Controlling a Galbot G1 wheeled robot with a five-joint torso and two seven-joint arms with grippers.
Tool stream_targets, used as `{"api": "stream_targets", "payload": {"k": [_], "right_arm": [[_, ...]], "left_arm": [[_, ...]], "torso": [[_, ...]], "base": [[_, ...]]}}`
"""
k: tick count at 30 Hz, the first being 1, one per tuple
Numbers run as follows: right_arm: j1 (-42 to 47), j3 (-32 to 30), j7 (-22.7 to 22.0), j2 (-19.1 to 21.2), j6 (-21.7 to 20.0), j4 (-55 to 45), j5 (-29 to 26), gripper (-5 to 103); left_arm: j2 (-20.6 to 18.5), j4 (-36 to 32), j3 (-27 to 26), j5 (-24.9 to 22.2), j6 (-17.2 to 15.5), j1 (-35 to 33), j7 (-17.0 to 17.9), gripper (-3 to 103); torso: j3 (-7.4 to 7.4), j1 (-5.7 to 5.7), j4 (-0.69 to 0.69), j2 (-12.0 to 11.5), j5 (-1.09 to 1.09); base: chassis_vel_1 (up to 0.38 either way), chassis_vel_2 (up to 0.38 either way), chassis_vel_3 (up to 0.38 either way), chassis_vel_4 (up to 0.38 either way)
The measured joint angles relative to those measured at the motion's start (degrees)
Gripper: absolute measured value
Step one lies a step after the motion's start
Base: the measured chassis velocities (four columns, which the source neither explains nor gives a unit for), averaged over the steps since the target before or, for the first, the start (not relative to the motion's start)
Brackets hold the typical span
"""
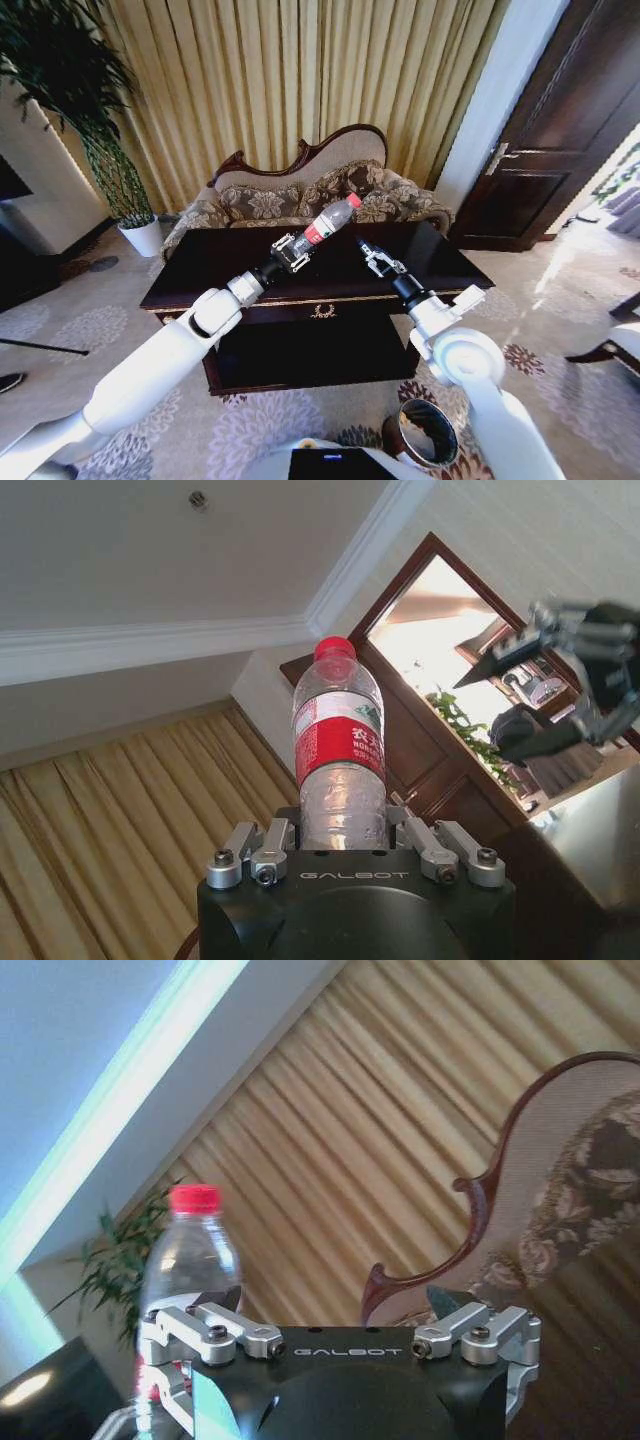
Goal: Move to the front of the table and place the trash on the table into the trash bin.
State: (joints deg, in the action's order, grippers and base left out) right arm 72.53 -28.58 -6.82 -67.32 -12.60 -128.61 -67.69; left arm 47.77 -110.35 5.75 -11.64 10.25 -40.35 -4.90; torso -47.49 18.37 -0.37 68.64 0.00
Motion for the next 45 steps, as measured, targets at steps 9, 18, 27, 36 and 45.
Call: {"api": "stream_targets", "payload": {"k": [9, 18, 27, 36, 45], "right_arm": [[-1.87, 0.95, 0.01, -3.12, 3.24, 3.31, 4.36, 100], [-0.56, -2.68, 0.01, -3.28, 3.26, 0.10, 5.07, 100], [1.20, -3.53, 0.02, -0.59, 0.74, -5.40, 7.97, 100], [1.50, -1.73, 0.02, 0.07, -0.53, -7.35, 9.76, 100], [1.12, 0.91, 0.02, -0.44, -0.99, -6.99, 10.81, 100]], "left_arm": [[-1.06, -0.92, -1.34, -0.08, -0.10, -1.38, 0.20, 39], [-1.48, -1.16, -2.14, -0.33, -0.10, -1.50, 0.17, 39], [-2.02, -1.54, -1.39, -0.79, -0.62, -0.51, 0.05, 39], [-1.37, -1.76, 0.47, -1.01, -1.78, 0.99, 0.51, 39], [-0.72, -1.51, 1.78, -1.06, -2.37, 2.15, 0.90, 39]], "torso": [[0.00, 0.00, 0.01, 0.00, -0.01], [0.00, 0.00, -0.01, 0.00, 0.00], [0.00, 0.00, 0.00, 0.00, 0.00], [0.00, 0.00, 0.00, 0.00, 0.00], [0.00, 0.00, 0.01, 0.00, 0.00]], "base": [[0.000, 0.000, 0.000, 0.000], [0.000, 0.000, 0.000, 0.000], [0.000, 0.000, 0.000, 0.000], [0.000, 0.000, 0.000, 0.000], [0.000, 0.000, 0.000, 0.000]]}}
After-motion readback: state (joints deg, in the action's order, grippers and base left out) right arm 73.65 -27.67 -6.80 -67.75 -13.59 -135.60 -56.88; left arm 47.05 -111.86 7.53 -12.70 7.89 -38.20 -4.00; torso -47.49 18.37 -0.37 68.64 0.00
